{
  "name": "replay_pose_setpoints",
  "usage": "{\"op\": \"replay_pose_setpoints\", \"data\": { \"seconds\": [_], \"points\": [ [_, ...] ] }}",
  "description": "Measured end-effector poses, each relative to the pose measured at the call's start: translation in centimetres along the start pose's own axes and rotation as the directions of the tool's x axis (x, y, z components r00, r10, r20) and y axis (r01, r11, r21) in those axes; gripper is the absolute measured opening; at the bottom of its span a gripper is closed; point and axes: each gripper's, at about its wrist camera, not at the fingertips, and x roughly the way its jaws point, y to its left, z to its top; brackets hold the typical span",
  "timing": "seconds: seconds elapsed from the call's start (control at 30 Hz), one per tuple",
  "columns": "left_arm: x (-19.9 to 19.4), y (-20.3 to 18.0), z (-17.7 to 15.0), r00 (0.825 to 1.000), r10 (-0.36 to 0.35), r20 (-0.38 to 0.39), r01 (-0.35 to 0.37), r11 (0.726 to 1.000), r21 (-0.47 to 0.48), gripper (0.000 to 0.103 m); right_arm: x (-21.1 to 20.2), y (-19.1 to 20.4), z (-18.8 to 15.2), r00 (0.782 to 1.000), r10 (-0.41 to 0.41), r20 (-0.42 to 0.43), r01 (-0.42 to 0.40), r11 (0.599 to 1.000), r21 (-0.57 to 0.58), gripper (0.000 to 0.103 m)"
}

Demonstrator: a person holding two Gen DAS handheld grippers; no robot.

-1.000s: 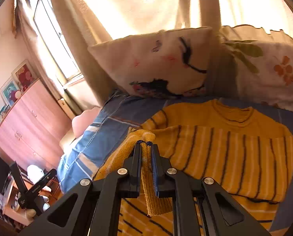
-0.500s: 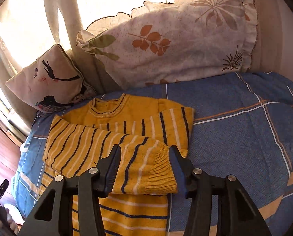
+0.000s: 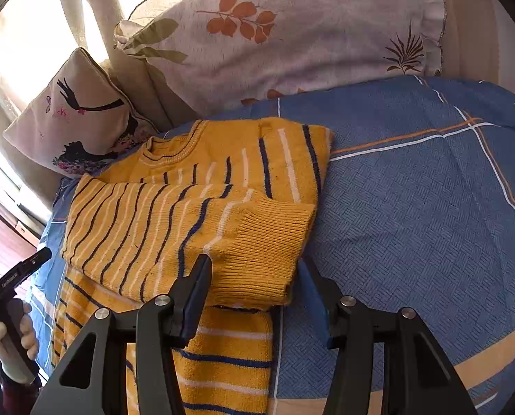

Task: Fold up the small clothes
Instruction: 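Open the right gripper and release the sleeve on the sweater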

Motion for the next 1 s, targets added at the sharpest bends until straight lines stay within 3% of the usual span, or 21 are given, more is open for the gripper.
{"op": "replay_pose_setpoints", "data": {
  "seconds": [0.13, 0.3, 0.53, 0.6, 1.0],
  "points": [
    [3.7, 0.0, 1.1, 0.993, 0.099, -0.070, -0.099, 0.995, 0.007, 0.094, 1.3, -1.0, 0.1, 1.000, 0.009, -0.007, -0.008, 0.999, 0.048, 0.061],
    [4.6, 0.9, 0.9, 0.991, 0.086, -0.103, -0.088, 0.996, -0.011, 0.092, 1.7, -1.3, 0.0, 1.000, 0.015, 0.025, -0.017, 0.998, 0.067, 0.066],
    [2.3, 2.9, -2.1, 0.987, -0.045, -0.155, 0.033, 0.996, -0.078, 0.092, 0.9, -2.1, -0.9, 0.998, 0.058, 0.040, -0.063, 0.990, 0.125, 0.068],
    [1.3, 3.2, -3.5, 0.987, -0.054, -0.152, 0.044, 0.997, -0.069, 0.092, 0.3, -2.3, -1.6, 0.996, 0.085, 0.032, -0.089, 0.985, 0.147, 0.068],
    [-4.2, 4.9, -9.9, 0.969, -0.209, -0.131, 0.199, 0.976, -0.084, 0.092, -4.0, -0.2, -8.4, 0.976, 0.212, -0.044, -0.206, 0.972, 0.116, 0.070]
  ]
}}
